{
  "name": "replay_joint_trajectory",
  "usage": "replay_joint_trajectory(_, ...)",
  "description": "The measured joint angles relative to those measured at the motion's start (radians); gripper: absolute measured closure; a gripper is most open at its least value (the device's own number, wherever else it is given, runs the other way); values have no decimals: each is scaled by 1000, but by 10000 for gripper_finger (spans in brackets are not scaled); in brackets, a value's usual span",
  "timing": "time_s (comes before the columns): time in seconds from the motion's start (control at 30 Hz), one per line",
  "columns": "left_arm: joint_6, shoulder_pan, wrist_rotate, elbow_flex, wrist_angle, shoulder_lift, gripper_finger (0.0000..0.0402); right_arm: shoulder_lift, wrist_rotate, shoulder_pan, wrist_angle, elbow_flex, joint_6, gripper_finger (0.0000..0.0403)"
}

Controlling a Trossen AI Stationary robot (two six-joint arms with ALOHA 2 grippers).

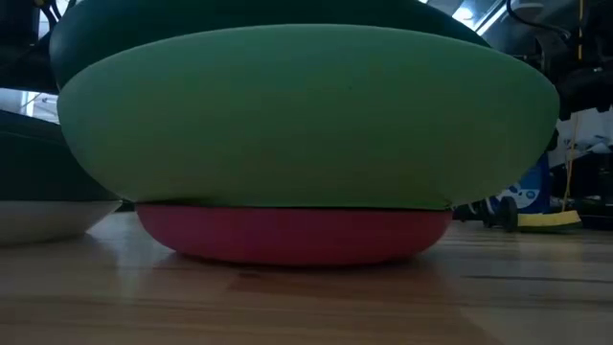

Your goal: Sort dishes

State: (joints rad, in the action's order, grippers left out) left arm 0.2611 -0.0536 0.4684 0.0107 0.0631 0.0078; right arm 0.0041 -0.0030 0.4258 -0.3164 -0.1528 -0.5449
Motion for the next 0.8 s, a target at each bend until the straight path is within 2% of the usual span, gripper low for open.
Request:
replay_joint_trajectory(0.33, -22, 0, 0, 0, 0, 0, 270, 0, 0, 0, 0, 0, 0, 350)
replay_joint_trajectory(0.53, -310, 0, 1, 0, 3, 0, 270, 0, 0, 0, 0, 0, 0, 350)
replay_joint_trajectory(0.67, -344, -2, 9, -1, 4, 0, 270, 0, 0, 0, 0, 0, 0, 350)
replay_joint_trajectory(0.8, -440, 0, -2, -1, 31, 0, 270, 0, 0, 0, 0, 0, 0, 350)
